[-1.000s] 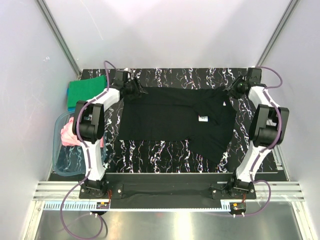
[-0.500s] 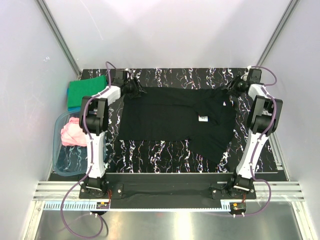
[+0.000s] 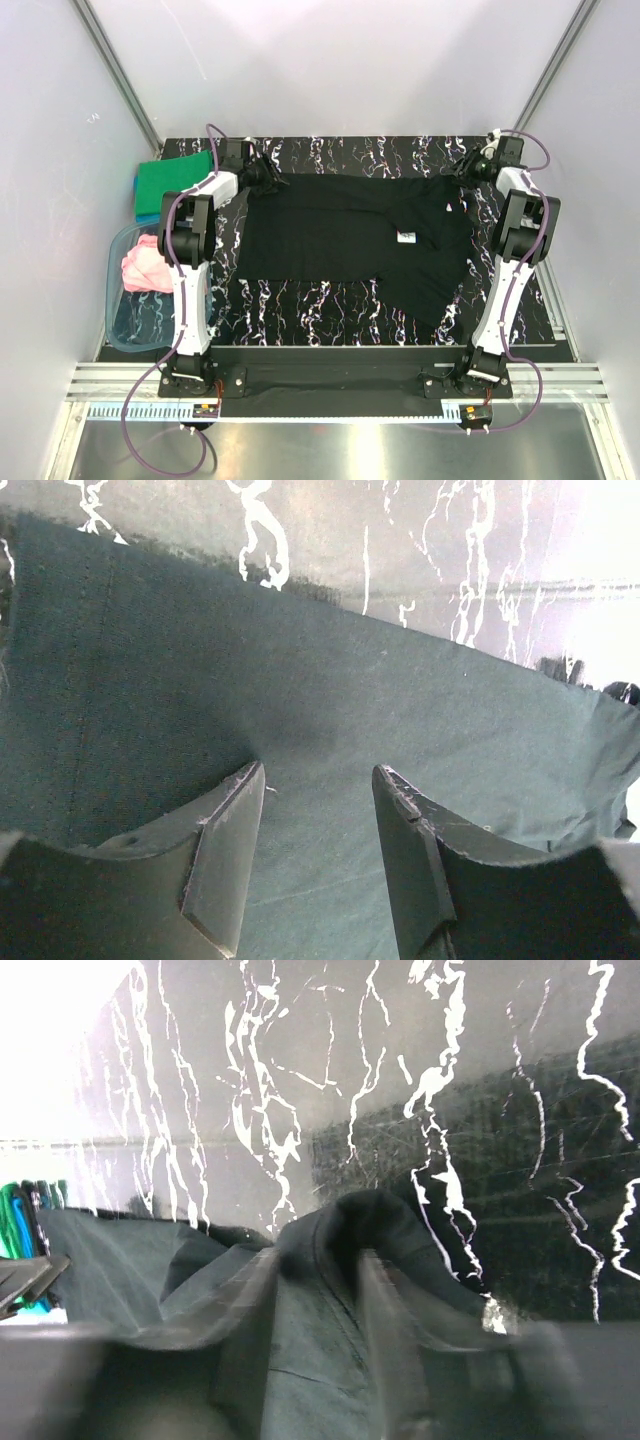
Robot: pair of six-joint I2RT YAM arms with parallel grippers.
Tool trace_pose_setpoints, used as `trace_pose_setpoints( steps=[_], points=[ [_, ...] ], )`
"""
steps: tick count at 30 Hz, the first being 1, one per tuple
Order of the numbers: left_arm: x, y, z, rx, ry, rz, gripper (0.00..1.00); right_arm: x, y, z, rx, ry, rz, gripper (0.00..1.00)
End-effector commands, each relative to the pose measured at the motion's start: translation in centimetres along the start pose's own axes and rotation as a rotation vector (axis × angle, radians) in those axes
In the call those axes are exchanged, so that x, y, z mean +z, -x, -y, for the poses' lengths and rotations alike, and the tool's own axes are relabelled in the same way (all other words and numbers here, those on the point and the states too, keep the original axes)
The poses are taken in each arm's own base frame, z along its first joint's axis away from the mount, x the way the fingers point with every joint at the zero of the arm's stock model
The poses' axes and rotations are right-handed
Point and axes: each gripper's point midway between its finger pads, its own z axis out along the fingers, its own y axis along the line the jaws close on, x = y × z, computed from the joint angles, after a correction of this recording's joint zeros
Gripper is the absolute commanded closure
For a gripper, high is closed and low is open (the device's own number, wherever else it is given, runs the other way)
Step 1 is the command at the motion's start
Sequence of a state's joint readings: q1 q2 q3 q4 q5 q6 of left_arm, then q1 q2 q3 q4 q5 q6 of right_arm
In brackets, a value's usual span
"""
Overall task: Fold and stack the t-shirts
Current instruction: Fold the tshirt
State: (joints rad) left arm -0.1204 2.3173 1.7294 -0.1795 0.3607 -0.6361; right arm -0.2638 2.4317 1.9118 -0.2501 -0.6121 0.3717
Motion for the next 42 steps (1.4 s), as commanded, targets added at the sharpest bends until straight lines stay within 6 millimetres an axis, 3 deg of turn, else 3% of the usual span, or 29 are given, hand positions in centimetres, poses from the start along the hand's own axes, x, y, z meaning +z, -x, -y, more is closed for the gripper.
trace_pose_setpoints(
  steps=[1,2,7,18,21,24,26,29,32,36,42],
  points=[
    [0.3,1.5,0.4,-0.004,-0.017,0.038,0.46,-0.9,1.7,-1.4,-0.002,0.043,0.026,0.64],
    [0.4,1.5,0.1,-0.010,-0.003,0.037,0.46,-1.2,1.6,-1.0,0.012,0.027,0.030,0.75],
    [0.2,1.4,-2.6,-0.042,0.136,0.008,0.46,-4.5,3.9,1.3,0.073,-0.048,0.130,1.00],
    [0.1,0.5,-5.2,-0.093,0.221,-0.005,0.46,-4.8,1.3,4.1,0.202,-0.121,0.144,1.00],
    [0.0,0.9,-4.3,-0.086,0.180,0.009,0.45,-4.7,1.5,4.3,0.214,-0.129,0.158,0.93],
    [-0.9,1.9,-0.8,-0.072,0.028,0.034,0.45,-5.1,2.7,3.1,0.199,-0.091,0.185,0.76],
    [-1.3,2.6,0.4,-0.068,-0.015,0.052,0.44,-5.6,3.5,2.3,0.190,-0.082,0.195,0.66],
    [-1.5,2.9,0.8,-0.068,-0.020,0.049,0.44,-6.6,4.9,1.0,0.170,-0.069,0.222,0.58],
    [-1.3,2.8,1.0,-0.066,-0.031,0.040,0.44,-6.0,5.3,0.4,0.188,-0.035,0.189,0.54],
    [-1.0,2.7,0.9,-0.083,-0.039,0.039,0.44,-4.6,4.4,1.7,0.246,-0.059,0.152,0.50],
    [-0.7,2.6,0.4,-0.095,-0.021,0.041,0.44,-3.1,3.0,3.7,0.304,-0.106,0.092,0.53]
  ],
)
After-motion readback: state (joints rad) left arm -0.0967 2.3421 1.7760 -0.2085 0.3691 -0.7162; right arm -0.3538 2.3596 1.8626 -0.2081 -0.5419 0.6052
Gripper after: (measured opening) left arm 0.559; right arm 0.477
